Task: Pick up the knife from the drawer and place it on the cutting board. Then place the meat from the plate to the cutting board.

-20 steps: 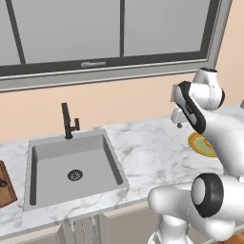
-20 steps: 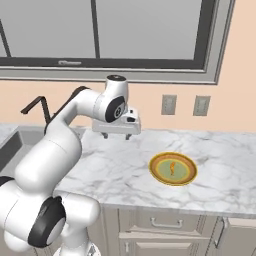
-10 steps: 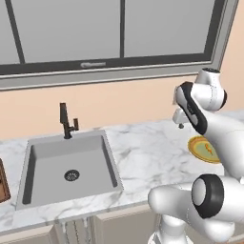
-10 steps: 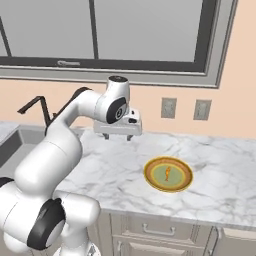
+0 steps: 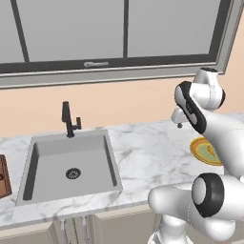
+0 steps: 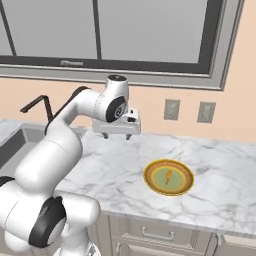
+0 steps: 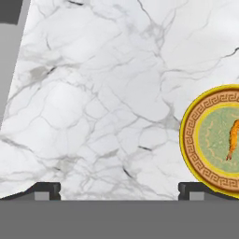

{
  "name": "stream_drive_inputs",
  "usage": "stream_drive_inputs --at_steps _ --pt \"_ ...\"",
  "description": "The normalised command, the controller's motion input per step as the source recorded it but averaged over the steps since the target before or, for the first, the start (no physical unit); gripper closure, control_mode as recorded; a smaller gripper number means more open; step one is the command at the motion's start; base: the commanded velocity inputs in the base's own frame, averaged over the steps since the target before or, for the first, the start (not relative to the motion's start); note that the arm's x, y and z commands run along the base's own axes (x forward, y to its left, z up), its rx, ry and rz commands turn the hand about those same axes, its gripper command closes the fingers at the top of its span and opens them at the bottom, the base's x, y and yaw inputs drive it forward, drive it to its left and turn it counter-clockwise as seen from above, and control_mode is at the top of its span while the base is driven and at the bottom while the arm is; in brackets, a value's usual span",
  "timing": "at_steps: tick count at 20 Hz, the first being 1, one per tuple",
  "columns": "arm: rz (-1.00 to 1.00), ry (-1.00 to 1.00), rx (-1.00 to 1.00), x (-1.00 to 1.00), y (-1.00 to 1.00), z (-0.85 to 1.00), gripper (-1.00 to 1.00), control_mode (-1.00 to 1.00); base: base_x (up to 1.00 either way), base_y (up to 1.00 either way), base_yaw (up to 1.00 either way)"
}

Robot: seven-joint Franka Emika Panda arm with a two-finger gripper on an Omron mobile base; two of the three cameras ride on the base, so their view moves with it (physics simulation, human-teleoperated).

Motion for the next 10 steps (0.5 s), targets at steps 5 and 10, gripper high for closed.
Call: stream_drive_inputs --at_steps 5,10 --pt "0.0 0.0 0.0 0.0 0.0 0.0 -1.0 1.0 0.37 -0.75 -0.7" --pt "0.0 0.0 0.0 0.0 0.0 0.0 -1.0 1.0 0.4 -0.62 -0.71"
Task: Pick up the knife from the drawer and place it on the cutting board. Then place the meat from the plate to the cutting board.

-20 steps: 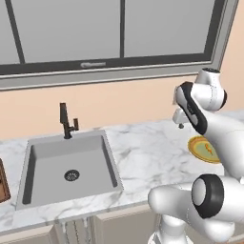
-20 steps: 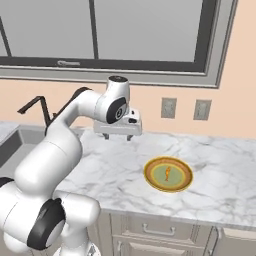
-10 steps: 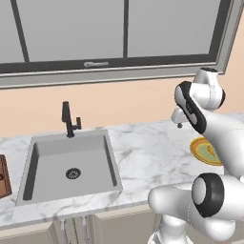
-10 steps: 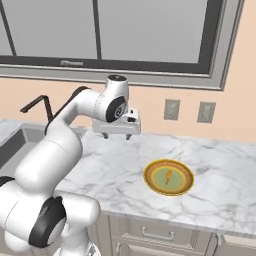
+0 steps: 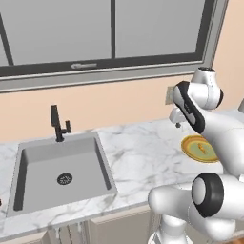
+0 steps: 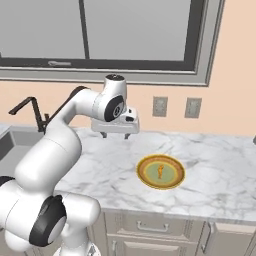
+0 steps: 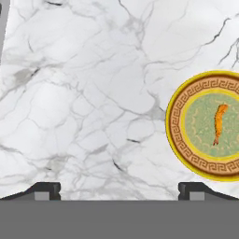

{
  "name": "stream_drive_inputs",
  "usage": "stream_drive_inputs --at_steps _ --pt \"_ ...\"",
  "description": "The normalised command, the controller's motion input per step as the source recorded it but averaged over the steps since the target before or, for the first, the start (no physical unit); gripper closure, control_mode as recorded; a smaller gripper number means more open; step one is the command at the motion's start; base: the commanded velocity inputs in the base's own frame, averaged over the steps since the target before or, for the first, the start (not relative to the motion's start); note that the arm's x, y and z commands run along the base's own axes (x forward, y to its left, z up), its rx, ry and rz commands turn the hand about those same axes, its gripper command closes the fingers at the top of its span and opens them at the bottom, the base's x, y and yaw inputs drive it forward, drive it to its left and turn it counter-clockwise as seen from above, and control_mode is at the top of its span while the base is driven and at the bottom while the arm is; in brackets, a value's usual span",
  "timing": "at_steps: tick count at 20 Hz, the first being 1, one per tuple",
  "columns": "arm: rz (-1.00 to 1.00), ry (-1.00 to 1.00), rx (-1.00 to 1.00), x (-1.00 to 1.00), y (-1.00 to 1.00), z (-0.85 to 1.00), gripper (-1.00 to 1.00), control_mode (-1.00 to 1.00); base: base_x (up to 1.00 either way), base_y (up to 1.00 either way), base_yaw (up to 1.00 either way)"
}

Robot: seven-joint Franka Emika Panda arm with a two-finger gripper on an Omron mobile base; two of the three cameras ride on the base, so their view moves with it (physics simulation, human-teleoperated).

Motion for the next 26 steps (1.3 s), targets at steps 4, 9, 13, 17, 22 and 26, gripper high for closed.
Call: stream_drive_inputs --at_steps 4,9,13,17,22,26 --pt "0.0 0.0 0.0 0.0 0.0 0.0 -1.0 1.0 0.54 -0.59 -0.66" --pt "0.0 0.0 0.0 0.0 0.0 0.0 -1.0 1.0 0.56 -0.54 -0.64" --pt "-0.56 0.17 0.0 0.74 -0.62 -0.58 -1.0 -1.0 0.0 0.0 0.0" --pt "-0.47 0.11 0.0 0.71 -0.48 -0.56 -1.0 -1.0 0.0 0.0 0.0" --pt "-0.22 0.07 0.0 0.52 -0.45 -0.35 -1.0 -1.0 0.0 0.0 0.0" --pt "-0.01 0.1 0.0 0.32 -0.57 -0.18 -1.0 -1.0 0.0 0.0 0.0"
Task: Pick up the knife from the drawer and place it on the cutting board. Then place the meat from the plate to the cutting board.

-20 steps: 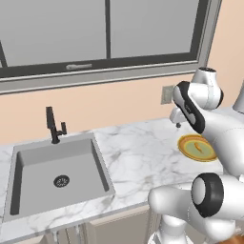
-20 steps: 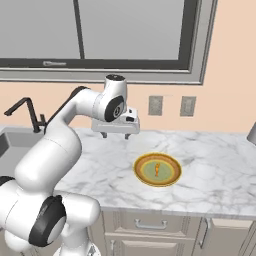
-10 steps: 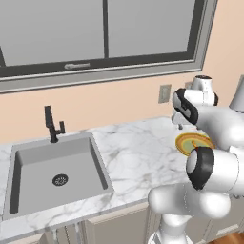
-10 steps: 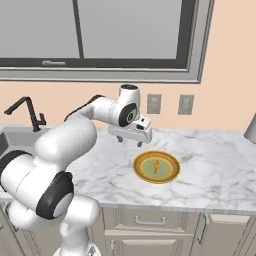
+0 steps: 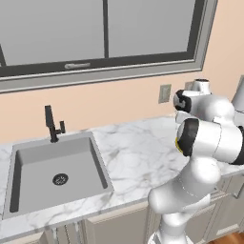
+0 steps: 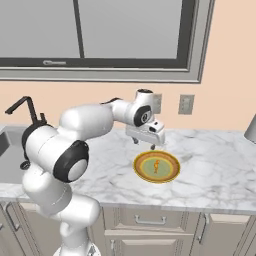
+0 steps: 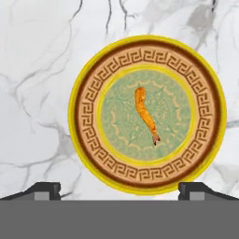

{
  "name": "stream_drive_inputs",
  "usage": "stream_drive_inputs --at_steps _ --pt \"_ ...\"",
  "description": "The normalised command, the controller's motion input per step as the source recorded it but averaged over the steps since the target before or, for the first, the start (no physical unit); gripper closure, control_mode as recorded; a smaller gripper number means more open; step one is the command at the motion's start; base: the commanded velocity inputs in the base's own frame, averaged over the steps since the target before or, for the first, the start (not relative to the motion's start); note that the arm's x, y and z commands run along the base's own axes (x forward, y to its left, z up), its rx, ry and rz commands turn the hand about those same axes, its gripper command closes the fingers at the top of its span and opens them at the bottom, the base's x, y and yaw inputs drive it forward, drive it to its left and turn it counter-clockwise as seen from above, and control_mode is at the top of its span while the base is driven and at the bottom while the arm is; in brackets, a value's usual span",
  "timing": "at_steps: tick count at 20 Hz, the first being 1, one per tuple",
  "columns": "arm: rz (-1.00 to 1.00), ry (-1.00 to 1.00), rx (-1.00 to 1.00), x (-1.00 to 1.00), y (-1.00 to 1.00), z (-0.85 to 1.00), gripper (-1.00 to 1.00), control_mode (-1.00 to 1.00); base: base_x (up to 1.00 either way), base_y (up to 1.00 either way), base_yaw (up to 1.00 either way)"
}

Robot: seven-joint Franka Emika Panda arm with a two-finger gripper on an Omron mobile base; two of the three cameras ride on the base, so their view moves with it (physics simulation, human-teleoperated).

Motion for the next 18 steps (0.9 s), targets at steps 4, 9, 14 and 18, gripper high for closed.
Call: stream_drive_inputs --at_steps 4,9,14,18 --pt "0.07 0.13 0.0 0.21 -0.62 -0.16 -1.0 -1.0 0.0 0.0 0.0" --pt "0.17 0.14 0.0 0.11 -0.53 -0.19 -1.0 -1.0 0.0 0.0 0.0" --pt "0.12 0.0 0.0 0.0 -0.35 -0.35 -1.0 -1.0 0.0 0.0 0.0" --pt "0.11 0.0 0.01 -0.03 -0.03 -0.48 -1.0 -1.0 0.0 0.0 0.0"
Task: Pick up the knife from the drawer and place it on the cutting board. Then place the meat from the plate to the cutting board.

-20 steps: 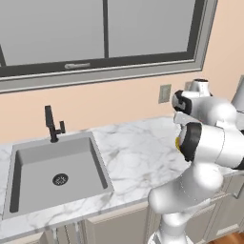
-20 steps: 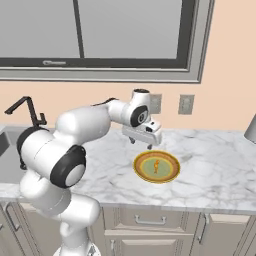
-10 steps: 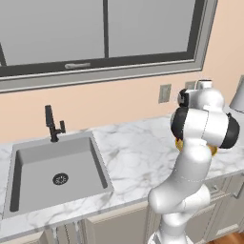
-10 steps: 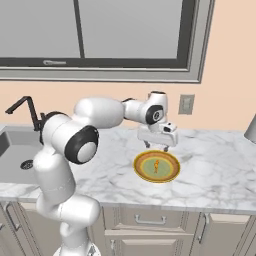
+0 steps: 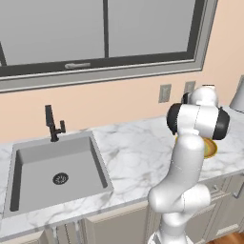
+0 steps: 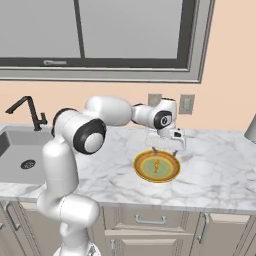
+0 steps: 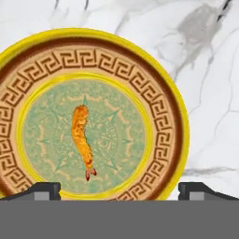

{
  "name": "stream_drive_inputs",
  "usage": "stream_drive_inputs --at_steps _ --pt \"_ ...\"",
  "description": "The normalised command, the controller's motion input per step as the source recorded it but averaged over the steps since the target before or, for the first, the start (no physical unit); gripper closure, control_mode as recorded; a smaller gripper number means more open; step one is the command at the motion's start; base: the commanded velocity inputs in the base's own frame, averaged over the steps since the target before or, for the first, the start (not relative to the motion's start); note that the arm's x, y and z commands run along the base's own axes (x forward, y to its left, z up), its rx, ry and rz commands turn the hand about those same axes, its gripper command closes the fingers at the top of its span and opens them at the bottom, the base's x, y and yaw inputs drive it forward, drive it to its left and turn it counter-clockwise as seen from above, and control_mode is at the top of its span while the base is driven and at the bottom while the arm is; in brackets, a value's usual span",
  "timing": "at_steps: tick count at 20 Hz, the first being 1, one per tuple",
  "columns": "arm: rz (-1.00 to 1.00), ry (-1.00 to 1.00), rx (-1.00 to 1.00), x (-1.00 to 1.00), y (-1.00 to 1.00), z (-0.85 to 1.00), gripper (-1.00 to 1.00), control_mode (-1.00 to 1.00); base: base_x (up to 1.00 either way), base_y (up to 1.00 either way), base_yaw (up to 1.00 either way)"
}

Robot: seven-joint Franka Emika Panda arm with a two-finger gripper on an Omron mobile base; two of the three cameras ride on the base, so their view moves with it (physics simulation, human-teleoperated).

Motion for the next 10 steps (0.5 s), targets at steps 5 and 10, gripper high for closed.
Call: stream_drive_inputs --at_steps 5,10 --pt "0.1 0.0 0.04 -0.02 0.0 -0.49 -1.0 -1.0 0.0 0.0 0.0" --pt "0.08 0.0 0.08 0.0 0.0 -0.25 -1.0 -1.0 0.0 0.0 0.0"
